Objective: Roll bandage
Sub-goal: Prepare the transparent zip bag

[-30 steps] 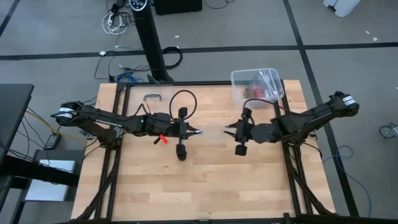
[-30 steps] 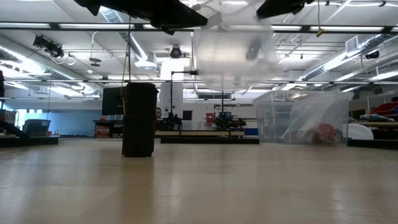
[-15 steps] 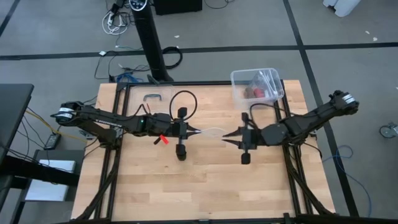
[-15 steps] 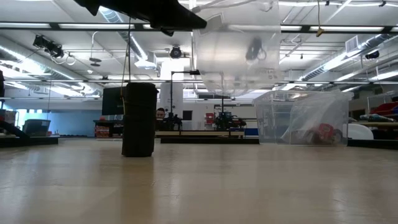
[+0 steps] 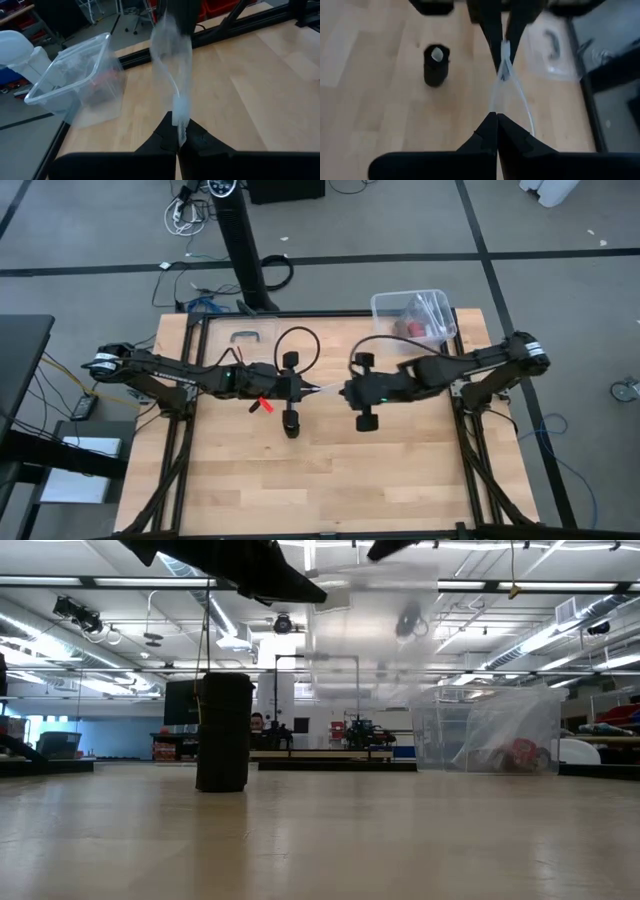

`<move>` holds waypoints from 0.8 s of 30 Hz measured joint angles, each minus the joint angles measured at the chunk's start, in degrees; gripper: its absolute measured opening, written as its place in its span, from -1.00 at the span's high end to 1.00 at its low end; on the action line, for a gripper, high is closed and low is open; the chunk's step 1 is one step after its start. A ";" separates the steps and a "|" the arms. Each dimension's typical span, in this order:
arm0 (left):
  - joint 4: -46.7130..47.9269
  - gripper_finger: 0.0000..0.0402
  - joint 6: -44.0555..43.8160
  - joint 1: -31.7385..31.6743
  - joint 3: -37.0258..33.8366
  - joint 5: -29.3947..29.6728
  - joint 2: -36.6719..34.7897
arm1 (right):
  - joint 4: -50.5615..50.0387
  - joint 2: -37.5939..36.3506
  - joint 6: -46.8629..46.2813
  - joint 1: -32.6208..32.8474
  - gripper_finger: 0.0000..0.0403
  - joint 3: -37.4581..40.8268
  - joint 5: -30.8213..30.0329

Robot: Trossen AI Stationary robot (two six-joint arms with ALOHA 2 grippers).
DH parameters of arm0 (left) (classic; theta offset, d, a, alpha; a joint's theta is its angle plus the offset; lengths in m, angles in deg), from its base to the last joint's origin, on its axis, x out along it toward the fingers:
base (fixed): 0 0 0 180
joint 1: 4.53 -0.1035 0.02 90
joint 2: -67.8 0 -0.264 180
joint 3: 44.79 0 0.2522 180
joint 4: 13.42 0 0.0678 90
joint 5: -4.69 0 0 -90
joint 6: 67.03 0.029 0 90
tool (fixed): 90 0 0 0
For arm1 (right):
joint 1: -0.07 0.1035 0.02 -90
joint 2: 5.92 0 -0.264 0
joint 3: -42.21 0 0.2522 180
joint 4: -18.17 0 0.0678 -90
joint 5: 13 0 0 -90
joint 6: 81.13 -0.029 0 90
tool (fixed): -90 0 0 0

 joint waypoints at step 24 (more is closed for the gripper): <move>0.52 0.99 -0.85 0.00 -0.02 -0.18 0.02 | -0.98 8.46 0.75 -5.81 1.00 -4.54 11.33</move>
